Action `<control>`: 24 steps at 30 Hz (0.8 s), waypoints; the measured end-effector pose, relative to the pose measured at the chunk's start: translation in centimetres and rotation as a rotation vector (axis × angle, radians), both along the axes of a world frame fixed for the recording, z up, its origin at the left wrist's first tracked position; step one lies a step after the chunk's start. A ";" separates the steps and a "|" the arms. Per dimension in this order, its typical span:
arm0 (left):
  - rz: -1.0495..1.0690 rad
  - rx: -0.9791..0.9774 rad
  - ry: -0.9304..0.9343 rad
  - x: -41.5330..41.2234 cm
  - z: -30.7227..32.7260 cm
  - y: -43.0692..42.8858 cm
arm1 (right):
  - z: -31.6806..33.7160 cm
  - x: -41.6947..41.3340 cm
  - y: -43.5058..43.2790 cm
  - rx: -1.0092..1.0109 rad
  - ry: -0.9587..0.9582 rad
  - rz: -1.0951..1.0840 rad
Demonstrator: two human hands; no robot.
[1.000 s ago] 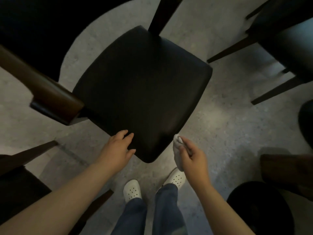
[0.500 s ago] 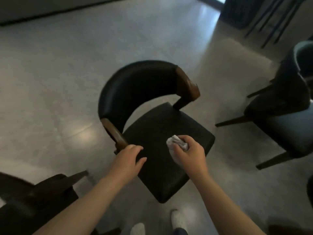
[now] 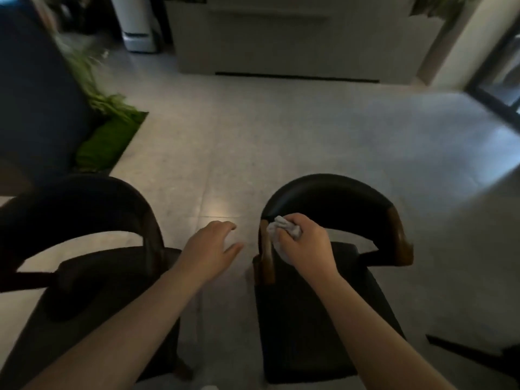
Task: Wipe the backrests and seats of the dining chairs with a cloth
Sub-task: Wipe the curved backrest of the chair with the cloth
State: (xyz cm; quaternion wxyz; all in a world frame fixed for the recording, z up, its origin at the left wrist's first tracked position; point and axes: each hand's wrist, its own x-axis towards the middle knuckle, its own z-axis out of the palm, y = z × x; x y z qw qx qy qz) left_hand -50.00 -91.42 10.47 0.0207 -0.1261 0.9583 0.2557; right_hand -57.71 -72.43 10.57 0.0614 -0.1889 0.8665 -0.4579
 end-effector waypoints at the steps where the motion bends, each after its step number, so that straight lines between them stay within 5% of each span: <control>1: 0.043 -0.002 0.017 0.9 0.4 -0.3 | 0.5 0.2 -0.7 -0.005 0.006 0.047; 24: 0.688 0.073 0.004 19.0 -1.2 -14.9 | -0.6 7.9 -23.4 0.125 0.007 0.636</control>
